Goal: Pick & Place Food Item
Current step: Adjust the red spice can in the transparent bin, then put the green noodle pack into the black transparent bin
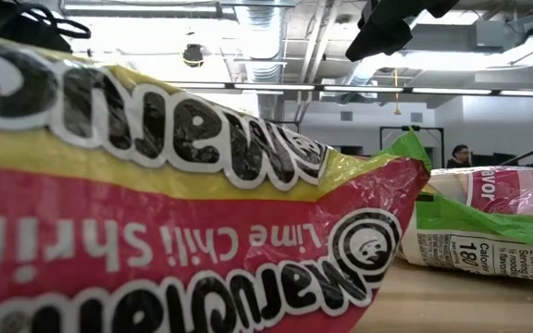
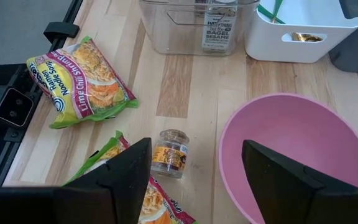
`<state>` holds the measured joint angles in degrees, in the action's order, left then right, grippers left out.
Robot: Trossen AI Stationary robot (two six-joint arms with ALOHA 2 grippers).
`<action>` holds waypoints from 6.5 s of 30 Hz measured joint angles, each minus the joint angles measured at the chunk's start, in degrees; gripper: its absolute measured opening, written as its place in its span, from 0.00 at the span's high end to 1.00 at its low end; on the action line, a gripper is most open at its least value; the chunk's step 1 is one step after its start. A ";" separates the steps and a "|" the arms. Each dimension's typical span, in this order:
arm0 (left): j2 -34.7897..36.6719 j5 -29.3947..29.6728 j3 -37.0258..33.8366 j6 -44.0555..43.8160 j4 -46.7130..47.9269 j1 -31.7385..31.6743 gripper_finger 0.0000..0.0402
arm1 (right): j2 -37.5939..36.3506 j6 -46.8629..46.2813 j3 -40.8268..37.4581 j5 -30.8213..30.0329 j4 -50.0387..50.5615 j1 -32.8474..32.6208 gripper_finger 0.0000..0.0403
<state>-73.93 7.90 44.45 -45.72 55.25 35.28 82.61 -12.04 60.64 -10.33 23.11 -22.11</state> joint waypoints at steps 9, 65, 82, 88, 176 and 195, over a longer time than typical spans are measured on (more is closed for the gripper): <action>0.02 4.49 -3.56 2.22 -5.56 -2.42 1.00 | 0.02 0.01 0.00 0.00 0.00 -0.04 0.40; 14.41 -4.21 -5.04 9.86 -19.89 -5.83 1.00 | 0.02 0.04 0.02 -0.01 0.09 -0.02 0.40; 10.46 4.79 -4.95 30.24 -55.93 -2.63 0.96 | 0.02 -0.02 0.02 -0.01 1.97 -0.07 0.40; 5.01 4.71 -4.95 31.47 -59.01 -2.57 0.79 | 0.02 -0.02 0.02 0.00 2.16 -0.79 0.40; -43.02 5.09 46.71 33.02 -22.56 5.51 0.57 | -4.02 -2.53 0.02 -0.49 7.72 -7.74 0.40; -47.47 2.83 45.98 33.28 -23.75 4.79 0.67 | -4.02 -2.53 0.00 -0.50 7.76 -7.74 0.40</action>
<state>-121.40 10.73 90.43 -12.44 31.50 40.07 78.59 -14.57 60.64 -10.83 30.87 -29.85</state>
